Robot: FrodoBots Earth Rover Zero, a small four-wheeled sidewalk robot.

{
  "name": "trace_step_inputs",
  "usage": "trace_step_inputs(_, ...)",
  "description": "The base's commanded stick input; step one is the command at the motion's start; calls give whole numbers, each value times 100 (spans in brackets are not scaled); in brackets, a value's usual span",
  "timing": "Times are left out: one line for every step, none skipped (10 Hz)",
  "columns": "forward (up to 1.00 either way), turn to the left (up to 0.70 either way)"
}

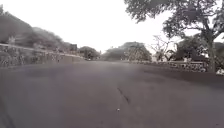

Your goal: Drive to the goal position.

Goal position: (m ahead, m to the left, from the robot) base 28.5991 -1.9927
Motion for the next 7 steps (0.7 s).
trace_step_inputs(85, 17)
trace_step_inputs(85, 6)
trace_step_inputs(85, 0)
trace_step_inputs(85, 0)
trace_step_inputs(85, 0)
trace_step_inputs(85, 0)
trace_step_inputs(85, 0)
